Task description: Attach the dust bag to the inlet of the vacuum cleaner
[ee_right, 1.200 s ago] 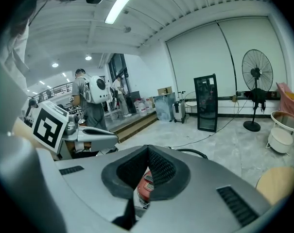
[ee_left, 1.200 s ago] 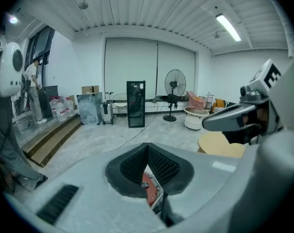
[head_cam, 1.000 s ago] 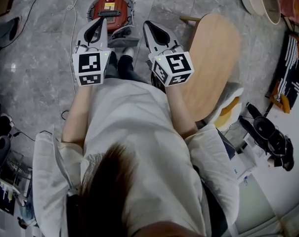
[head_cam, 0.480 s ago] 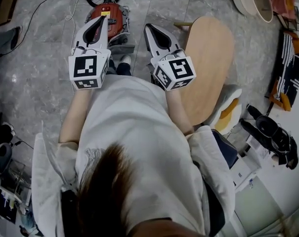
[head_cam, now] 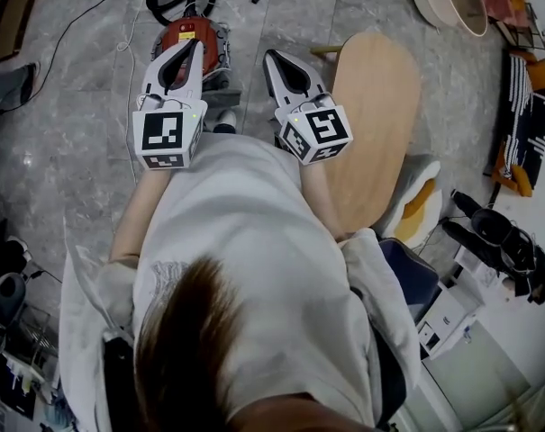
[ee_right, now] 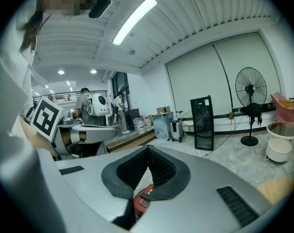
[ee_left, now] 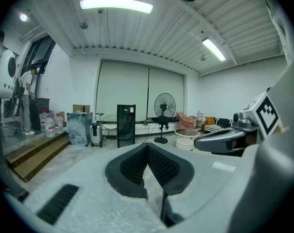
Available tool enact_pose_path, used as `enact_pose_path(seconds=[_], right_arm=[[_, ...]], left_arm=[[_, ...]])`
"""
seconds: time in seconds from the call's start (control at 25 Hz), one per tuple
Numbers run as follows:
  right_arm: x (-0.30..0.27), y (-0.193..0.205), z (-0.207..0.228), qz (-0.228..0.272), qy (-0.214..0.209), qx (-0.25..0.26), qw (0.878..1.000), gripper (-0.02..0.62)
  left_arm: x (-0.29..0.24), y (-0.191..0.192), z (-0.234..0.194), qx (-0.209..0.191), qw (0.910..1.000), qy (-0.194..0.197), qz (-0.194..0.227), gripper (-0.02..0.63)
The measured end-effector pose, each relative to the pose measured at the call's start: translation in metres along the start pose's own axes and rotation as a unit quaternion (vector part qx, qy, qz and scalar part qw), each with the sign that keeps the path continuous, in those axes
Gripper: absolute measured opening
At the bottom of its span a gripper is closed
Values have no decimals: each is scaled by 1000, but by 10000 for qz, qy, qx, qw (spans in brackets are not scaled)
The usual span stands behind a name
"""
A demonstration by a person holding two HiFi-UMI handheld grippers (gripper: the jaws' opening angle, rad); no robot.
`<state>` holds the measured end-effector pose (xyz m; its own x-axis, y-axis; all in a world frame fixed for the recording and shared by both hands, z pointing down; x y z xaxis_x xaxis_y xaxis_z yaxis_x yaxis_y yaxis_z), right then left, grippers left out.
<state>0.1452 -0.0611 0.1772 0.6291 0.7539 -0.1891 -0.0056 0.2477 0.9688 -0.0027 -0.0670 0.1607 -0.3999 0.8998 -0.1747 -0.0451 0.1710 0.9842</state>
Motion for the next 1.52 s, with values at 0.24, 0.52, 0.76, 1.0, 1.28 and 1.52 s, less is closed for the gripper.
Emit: enact_pose_path(seconds=[0.24,0.52,0.76,1.0,1.28,1.52], right_arm=[[7,0,3,90,50,-17,9999,2],[7,7,-5,13,-33,35,10000,2],[13,10,-9,-59,-10,84,9999,2],[16,12,-10,-7,-46,83,10000,2],[16,15,-11,-40,-86,128,9999,2],[23,17,-12,-74,-80,151,9998,2]], left_arm=[[10,1,10,-116,9998,33,170,17],[19,3,13,-197,9994,60,275,16],[27,2,15,-179,9994,5,300,17],[34,7,17,-171,9993,-83,308,17],[38,12,15,-124,9993,-198,278,17],[44,13,18,-107,9992,-234,297,17]])
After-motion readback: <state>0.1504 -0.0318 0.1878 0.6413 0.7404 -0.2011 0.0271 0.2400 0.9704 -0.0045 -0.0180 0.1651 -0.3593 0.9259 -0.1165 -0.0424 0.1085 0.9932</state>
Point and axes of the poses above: the fingertips, and each gripper's own axes: x backward along the fingers, z to its right, y out of its underside, the point moved 3 cm from there along x, backward along the fingers, and after that the axes turned 3 degrees about z, right-handed, at the moved point
